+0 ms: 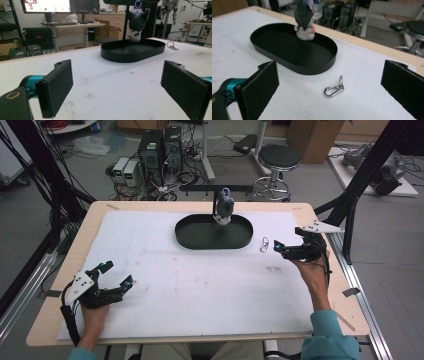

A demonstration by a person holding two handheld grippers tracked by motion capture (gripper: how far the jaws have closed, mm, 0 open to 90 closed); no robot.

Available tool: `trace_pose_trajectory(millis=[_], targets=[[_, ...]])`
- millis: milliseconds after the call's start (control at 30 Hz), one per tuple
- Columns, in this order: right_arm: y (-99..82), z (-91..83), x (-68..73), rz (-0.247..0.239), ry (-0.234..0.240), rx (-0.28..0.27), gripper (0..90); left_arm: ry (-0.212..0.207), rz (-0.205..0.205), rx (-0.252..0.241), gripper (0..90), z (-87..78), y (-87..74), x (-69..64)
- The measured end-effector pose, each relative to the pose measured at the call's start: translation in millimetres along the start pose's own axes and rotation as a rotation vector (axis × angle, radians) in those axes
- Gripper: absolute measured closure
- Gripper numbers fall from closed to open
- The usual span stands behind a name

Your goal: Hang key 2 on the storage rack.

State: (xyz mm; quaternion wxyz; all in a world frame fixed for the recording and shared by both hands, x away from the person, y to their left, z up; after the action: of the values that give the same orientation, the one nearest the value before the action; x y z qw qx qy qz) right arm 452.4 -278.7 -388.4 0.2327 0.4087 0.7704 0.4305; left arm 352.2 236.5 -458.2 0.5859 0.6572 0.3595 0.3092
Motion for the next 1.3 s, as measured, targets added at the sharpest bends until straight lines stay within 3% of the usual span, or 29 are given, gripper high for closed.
trace_pose_trajectory(millis=[200,500,733,1167,1300], targets=[[9.3,15.0,-9.6,0.006,-0.006,0.052,0.8,-0.001,0.0,0.001,11.0,0.1,-0.1,0.0],[10.2,44.3,-14.1,-0.024,0.009,0.169,0.9,0.0,-0.001,0.001,11.0,0.1,-0.1,0.2],[18.0,57.7,-21.4,0.014,0.018,0.197,2.1,-0.001,0.001,0.003,11.0,0.0,-0.3,-0.2],[14.9,87.0,-25.7,0.0,0.018,0.286,4.2,-0.001,0.0,0.0,11.0,0.1,0.0,0.2],[7.1,94.6,-30.8,0.017,0.02,0.324,4.4,0.0,0.0,0.001,11.0,0.0,-0.1,0.0]])
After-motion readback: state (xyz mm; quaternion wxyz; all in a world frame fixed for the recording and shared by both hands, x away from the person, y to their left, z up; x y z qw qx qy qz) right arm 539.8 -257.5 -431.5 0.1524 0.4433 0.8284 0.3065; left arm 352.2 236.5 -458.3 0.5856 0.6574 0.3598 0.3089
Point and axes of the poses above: each handheld gripper's, and its own axes: z roughly forward along the jaws, y roughly out of its top, x roughly to its left, the point moved 9 cm from there along z, roughly forward along the jaws, and after that the axes turned 6 degrees about x, right-handed, at the moved point
